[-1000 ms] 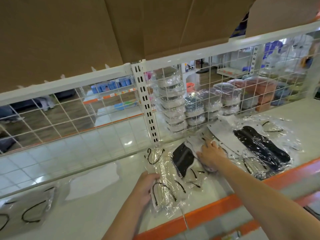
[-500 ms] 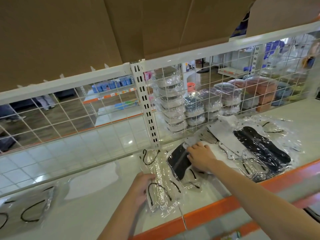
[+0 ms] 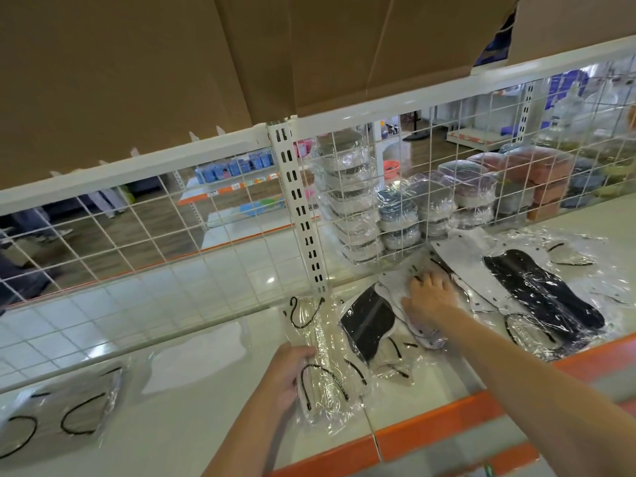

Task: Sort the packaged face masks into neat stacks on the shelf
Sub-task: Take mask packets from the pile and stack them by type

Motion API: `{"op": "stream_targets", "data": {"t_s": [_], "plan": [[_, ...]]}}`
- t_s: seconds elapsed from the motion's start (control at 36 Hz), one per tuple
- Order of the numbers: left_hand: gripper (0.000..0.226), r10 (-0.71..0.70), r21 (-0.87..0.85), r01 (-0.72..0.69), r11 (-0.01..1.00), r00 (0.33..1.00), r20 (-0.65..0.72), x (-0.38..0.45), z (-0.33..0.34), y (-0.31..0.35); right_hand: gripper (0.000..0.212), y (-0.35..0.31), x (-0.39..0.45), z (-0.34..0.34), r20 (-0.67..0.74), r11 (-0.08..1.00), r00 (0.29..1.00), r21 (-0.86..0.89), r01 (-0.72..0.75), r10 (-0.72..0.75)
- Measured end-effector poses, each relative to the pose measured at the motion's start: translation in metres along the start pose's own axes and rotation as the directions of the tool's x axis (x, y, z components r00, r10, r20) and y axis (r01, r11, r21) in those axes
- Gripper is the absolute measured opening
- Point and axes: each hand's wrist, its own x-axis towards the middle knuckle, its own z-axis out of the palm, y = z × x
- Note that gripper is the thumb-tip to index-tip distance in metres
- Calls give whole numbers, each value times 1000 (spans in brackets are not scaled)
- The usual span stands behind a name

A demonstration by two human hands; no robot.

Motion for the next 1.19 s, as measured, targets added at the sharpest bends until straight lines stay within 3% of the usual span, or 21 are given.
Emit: {"op": "stream_targets", "data": {"t_s": [0.25,0.31,0.36,0.47,0.61,0.78,0.89,0.94,1.0,1.08,1.17,1.19], "plan": [[39,-3,18,3,1000,1000,-6,5,-2,-2,41,-40,-9,2,-8,929,943,172,328,-332],[26,-8,-2,8,1000,1000,2,1,-3,1,40,-45,-13,5,14,869,915,320,377,-403],[6,-6,-30,7,1000,1000,19,-2,-4,2,50,-47,-16,7,13,853,907,346,390,-420],[17,26,-58,-23,998,999,45,-3,-6,1,59,-43,-16,5,34,922,931,157,353,-363],[18,44,-81,-40,996,997,57,-9,-6,1,24,-51,-23,-3,-46,923,922,3,385,-384],[21,73,-132,-66,989,996,45,-18,-2,0,27,-67,-21,-5,-158,901,893,-192,390,-420],[34,127,-250,-115,961,991,32,-20,3,0,30,-90,-32,-24,-348,869,801,-92,487,-486],[43,165,-321,-141,937,985,49,-20,5,1,28,-105,-40,-35,-403,838,787,83,539,-467],[48,221,-395,-173,902,972,79,-21,7,4,21,-119,-49,-48,-353,747,847,412,521,-397],[51,310,-404,-237,884,942,127,-24,9,8,16,-135,-53,-61,-189,500,913,787,361,-361],[37,375,-346,-320,882,921,105,-25,6,9,14,-134,-54,-66,-14,128,865,988,90,-501],[30,372,-334,-329,883,926,71,-25,3,9,12,-132,-54,-68,-6,89,848,994,63,-530]]}}
